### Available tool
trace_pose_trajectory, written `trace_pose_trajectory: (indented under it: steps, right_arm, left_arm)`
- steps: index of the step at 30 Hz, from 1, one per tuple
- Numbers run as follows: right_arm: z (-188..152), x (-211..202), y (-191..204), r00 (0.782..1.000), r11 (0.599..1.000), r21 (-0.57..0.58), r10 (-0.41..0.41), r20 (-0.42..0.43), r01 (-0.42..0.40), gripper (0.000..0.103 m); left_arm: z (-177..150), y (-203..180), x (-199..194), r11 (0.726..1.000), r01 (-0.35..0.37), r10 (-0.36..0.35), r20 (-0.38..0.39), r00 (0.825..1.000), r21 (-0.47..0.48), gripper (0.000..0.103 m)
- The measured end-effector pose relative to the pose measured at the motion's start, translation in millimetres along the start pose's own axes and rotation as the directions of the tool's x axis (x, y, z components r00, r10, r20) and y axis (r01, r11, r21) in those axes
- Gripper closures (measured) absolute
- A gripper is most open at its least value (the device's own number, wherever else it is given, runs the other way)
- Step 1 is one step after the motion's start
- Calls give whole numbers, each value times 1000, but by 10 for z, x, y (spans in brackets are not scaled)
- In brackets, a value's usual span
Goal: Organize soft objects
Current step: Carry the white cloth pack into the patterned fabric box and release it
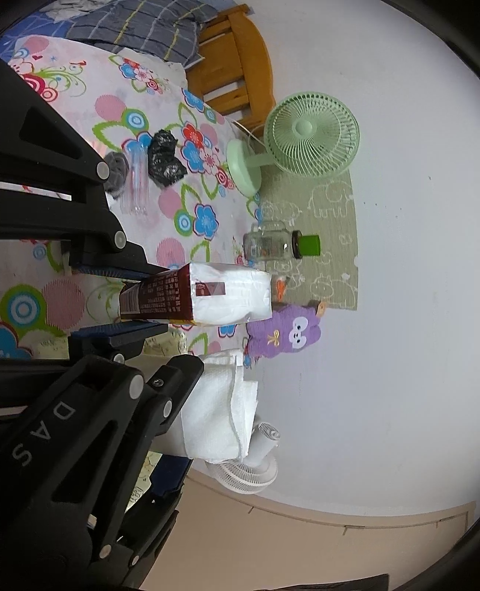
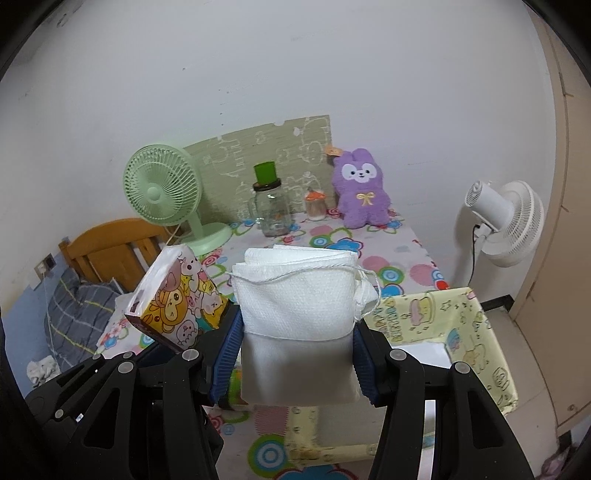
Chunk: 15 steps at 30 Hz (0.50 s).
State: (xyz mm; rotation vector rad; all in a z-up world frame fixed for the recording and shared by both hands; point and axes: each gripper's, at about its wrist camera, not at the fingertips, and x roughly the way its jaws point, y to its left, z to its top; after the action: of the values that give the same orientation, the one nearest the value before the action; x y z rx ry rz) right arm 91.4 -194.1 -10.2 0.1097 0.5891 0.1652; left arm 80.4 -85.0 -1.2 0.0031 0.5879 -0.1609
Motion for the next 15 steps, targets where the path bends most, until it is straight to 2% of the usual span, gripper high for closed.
trace_pose_trajectory:
  steps: [15]
  right_arm:
    - [29, 59, -443, 998, 998, 22, -61, 0, 61, 44]
  left_arm:
    - [36, -398, 267, 998, 51, -51, -25, 998, 22, 83]
